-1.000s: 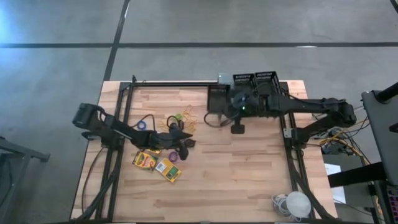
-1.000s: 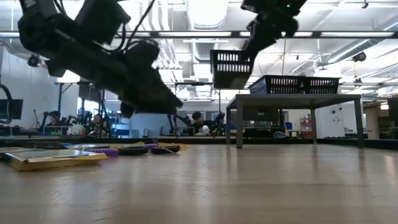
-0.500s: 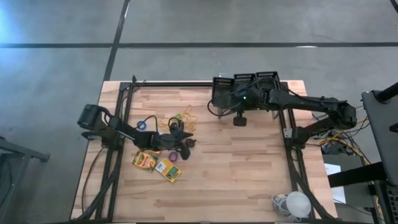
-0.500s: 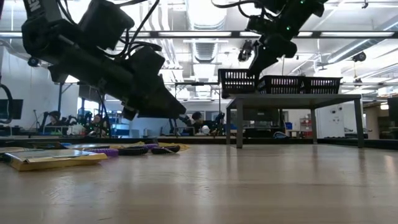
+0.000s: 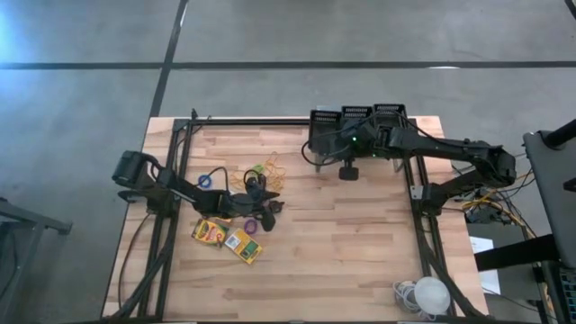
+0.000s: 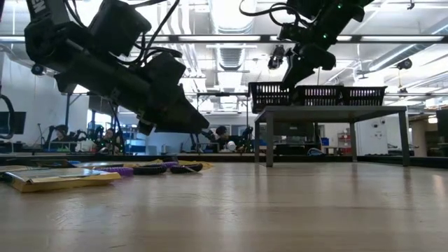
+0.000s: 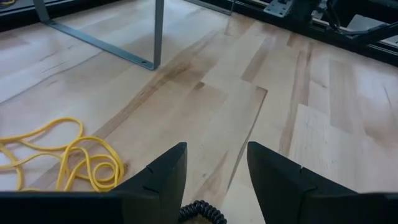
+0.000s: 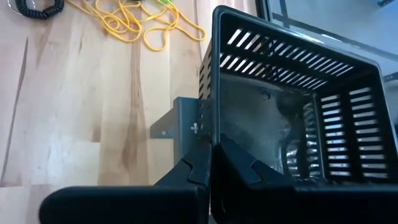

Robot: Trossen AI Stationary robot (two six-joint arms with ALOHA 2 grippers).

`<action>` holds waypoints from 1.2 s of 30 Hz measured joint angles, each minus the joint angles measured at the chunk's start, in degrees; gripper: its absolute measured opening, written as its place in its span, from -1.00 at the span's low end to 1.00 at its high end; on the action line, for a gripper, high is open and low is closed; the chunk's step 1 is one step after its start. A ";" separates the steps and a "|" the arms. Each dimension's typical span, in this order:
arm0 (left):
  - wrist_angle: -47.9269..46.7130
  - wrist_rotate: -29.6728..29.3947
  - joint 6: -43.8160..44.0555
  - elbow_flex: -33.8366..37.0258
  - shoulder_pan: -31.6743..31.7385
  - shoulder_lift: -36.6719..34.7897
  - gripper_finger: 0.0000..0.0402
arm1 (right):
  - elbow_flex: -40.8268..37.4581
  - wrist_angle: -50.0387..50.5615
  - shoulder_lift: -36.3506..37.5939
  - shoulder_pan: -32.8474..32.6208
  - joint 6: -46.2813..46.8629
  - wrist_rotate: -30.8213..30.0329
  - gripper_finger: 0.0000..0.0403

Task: Pick & Place Office Desk Supplies
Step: Put the black basket on the shelf

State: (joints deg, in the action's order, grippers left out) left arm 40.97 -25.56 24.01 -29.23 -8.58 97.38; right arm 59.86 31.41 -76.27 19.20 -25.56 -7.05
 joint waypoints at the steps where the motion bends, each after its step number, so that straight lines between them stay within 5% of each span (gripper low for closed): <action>1: -0.01 0.00 -0.02 0.00 0.00 0.00 -0.14 | 0.00 -0.01 0.00 0.00 -0.12 -0.09 -0.94; 23: -0.02 0.03 0.00 0.00 0.00 0.00 -0.14 | 0.79 4.52 0.15 0.33 -0.63 -2.12 -0.92; 36: 0.00 0.04 0.01 0.00 0.04 0.00 -0.14 | 0.76 4.43 0.47 0.37 -1.49 -5.16 -0.45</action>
State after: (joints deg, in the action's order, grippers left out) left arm 40.97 -25.52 24.02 -29.23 -8.54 97.38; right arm 60.62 35.84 -75.80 19.57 -27.04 -12.21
